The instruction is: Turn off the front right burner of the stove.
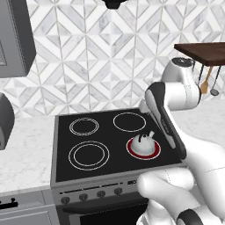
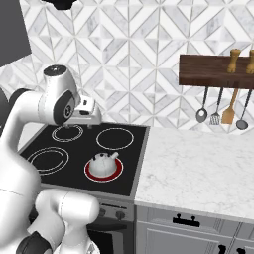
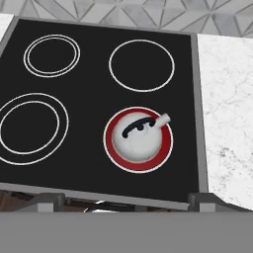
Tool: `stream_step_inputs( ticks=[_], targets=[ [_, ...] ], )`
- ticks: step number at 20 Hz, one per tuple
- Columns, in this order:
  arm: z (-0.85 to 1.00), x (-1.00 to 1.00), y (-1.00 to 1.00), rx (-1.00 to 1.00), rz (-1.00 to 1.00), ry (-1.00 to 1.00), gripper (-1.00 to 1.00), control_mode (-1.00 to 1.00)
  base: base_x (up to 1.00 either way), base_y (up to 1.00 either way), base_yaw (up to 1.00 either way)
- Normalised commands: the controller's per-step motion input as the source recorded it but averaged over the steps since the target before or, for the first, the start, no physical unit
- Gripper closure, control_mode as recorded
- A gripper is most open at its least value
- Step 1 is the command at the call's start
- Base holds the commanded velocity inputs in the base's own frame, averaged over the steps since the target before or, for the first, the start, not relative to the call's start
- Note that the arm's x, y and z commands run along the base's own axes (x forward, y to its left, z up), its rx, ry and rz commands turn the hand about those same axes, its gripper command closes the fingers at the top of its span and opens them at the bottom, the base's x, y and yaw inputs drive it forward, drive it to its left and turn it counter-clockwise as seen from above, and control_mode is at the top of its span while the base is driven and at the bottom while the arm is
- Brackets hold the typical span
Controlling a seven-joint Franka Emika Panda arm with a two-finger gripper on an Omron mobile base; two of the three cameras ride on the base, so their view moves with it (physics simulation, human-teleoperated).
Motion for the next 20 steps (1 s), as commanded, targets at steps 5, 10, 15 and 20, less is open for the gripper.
stream_step_inputs(
  ticks=[5,10,15,20],
  targets=[
    [0.0,-0.03,-0.39,0.0,0.0,0.0,-1.0,-1.0,0.0,0.0,0.0],
    [0.0,0.0,-0.24,0.0,0.0,0.0,-1.0,-1.0,0.0,0.0,0.0],
    [0.0,0.0,-0.05,0.0,0.0,0.0,-1.0,-1.0,0.0,0.0,0.0],
    [-0.33,-0.26,0.87,-0.22,0.19,0.03,-1.0,-1.0,0.0,0.0,0.0]
  ],
)
